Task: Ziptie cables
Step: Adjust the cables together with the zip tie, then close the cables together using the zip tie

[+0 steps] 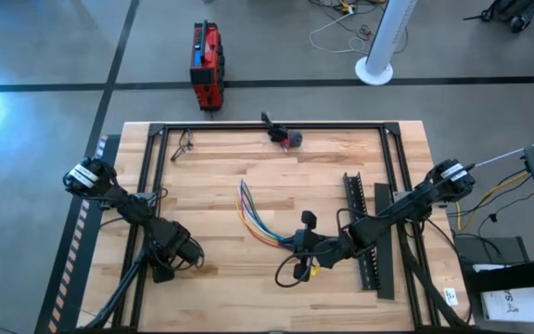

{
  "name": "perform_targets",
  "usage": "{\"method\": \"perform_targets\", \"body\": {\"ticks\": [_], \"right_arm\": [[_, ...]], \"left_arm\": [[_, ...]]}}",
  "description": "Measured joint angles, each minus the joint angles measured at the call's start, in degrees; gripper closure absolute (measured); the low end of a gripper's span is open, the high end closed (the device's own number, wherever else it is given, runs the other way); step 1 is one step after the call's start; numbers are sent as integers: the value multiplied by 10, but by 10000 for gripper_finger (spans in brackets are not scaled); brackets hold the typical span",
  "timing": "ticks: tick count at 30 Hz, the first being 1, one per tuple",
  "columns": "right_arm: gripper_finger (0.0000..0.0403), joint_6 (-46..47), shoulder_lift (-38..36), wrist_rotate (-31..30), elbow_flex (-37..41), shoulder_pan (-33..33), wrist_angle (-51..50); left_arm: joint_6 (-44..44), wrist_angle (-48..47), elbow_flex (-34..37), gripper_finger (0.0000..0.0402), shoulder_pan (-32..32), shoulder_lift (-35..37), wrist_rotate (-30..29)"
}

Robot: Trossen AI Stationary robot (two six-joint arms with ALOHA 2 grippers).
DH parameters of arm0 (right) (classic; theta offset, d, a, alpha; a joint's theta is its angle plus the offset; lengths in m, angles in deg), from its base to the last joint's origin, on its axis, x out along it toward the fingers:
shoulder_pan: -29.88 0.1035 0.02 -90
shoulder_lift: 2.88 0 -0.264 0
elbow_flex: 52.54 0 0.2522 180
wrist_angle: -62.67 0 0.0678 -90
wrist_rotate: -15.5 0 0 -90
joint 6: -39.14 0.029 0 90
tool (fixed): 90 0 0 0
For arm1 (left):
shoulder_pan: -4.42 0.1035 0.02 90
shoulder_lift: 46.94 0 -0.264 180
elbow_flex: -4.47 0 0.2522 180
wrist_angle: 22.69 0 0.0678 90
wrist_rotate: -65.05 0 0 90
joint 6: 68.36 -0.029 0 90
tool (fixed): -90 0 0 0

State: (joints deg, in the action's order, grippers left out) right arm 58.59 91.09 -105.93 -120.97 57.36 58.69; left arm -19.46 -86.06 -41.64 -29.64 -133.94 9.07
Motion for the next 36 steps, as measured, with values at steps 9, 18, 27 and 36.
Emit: {"method": "perform_targets", "body": {"ticks": [9,18,27,36], "right_arm": [[389,-5,0,4,0,0,0],[389,-7,0,3,2,0,0],[389,-13,0,-1,5,-1,0],[389,-37,0,-1,5,-4,4]], "left_arm": [[13,42,-11,402,-3,0,-10],[-4,97,-56,401,-3,1,-102],[-87,202,-125,401,-1,-1,-318],[-240,245,-237,402,3,-1,-499]]}}
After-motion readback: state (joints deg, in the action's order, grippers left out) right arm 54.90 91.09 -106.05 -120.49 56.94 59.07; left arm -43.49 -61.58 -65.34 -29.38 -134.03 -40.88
